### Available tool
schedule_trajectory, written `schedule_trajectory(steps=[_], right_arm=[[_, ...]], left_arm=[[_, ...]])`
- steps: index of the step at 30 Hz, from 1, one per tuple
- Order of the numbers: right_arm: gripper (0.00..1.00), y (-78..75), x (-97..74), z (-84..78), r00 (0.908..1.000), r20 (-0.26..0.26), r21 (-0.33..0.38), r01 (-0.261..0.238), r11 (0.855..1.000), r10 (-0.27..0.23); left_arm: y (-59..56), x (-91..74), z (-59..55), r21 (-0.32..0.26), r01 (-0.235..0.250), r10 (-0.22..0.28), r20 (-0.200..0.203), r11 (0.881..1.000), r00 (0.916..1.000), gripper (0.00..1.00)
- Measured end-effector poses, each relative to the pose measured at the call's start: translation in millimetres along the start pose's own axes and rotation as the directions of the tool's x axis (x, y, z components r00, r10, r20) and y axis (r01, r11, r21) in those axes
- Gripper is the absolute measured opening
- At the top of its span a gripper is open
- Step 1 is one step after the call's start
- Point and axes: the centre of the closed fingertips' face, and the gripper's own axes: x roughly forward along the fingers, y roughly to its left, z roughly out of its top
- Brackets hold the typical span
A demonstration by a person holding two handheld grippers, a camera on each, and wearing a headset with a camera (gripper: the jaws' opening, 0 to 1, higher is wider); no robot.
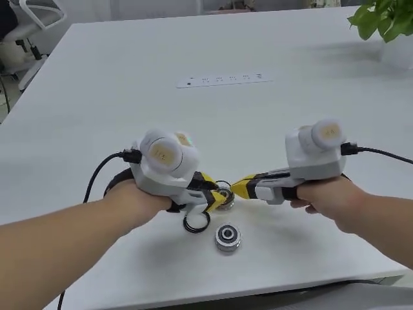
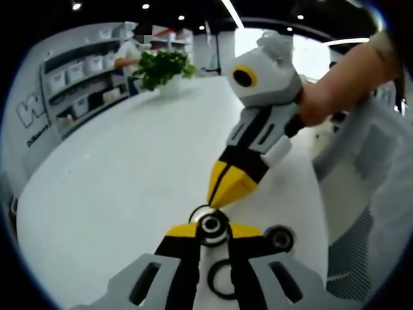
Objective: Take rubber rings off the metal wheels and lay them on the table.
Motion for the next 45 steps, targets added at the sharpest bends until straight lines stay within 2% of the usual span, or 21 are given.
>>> schedule_trajectory(steps=[9, 14, 27, 38, 45], right_arm=[[0.0, 5.4, -3.3, 4.6, 0.9999, 0.007, 0.004, -0.009, 1.0, 0.009], [0.0, 7.3, -4.8, 8.7, 0.9998, 0.014, 0.01, -0.012, 1.0, 0.012], [0.0, 28.4, -1.4, 16.2, 0.998, 0.025, 0.024, -0.059, 0.998, 0.058], [0.0, 46.7, 6.8, 12.4, 0.9949, 0.002, 0.051, -0.1, 0.994, 0.1], [0.0, 58.4, 15.8, 4.3, 0.9917, -0.032, 0.056, -0.123, 0.991, 0.125]], left_arm=[[0.0, -23.9, 7.9, -0.01, 0.004, -0.004, 0.049, 1.0, 0.9988, 0.23], [0.7, -36.1, 8.2, -0.015, 0.007, -0.006, 0.072, 1.0, 0.9974, 0.27], [-7.5, -69.2, 7.4, -0.021, 0.001, 0.002, 0.114, 1.0, 0.9935, 0.37], [-7.5, -89.4, -7.8, -0.056, -0.014, 0.021, 0.134, 0.998, 0.9908, 0.47], [-5.4, -99.3, -11.8, -0.077, -0.028, 0.039, 0.146, 0.997, 0.9885, 0.51]])
